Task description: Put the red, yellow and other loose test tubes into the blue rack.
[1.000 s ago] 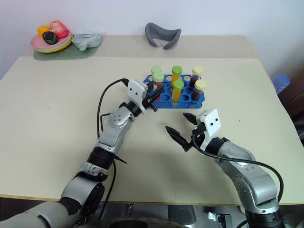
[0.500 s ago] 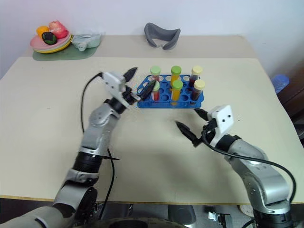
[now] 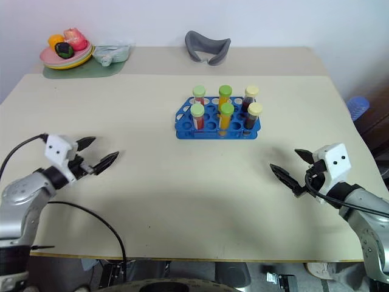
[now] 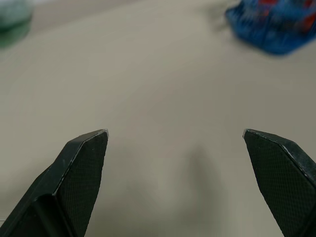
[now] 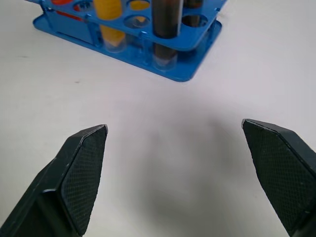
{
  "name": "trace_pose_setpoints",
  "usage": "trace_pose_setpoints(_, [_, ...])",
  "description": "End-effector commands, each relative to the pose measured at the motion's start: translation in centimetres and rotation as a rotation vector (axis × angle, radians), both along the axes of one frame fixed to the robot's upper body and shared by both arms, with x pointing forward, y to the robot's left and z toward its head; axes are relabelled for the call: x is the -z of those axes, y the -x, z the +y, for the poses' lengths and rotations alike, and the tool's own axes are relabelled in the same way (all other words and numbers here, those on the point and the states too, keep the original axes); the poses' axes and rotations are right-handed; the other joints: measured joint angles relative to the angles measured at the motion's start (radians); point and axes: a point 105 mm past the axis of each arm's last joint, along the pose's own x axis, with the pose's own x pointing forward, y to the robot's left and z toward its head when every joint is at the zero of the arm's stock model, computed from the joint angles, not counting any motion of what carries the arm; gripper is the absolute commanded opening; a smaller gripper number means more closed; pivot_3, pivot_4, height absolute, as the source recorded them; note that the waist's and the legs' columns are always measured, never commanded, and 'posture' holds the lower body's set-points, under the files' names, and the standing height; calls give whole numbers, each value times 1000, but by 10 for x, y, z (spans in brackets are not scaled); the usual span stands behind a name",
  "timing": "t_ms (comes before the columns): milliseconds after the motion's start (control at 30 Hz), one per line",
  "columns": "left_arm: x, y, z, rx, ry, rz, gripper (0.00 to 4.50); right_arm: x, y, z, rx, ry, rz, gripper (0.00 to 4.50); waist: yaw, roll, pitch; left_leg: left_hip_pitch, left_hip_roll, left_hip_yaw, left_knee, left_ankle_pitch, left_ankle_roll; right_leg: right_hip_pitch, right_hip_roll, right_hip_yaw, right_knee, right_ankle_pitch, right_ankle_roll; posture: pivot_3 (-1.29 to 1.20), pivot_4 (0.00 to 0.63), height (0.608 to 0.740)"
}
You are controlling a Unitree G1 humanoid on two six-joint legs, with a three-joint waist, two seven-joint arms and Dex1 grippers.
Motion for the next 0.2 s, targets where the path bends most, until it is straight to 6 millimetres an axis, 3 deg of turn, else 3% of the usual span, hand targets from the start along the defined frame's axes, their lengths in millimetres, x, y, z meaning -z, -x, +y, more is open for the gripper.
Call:
trace_pose_setpoints(33, [-17,4,-3,-2,-9,-71,4485,-7,-3,-5,-16,31,-36,4500,2,0,0,0,0,0,0,0,0,0,0,0,0,0,0,0,150,740])
trace_pose_setpoints(200, [-14,8,-6,-31,1,-75,4485,-1,-11,-2,-43,24,-30,4500,-2,0,0,1,0,0,0,0,0,0,0,0,0,0,0,0,150,740])
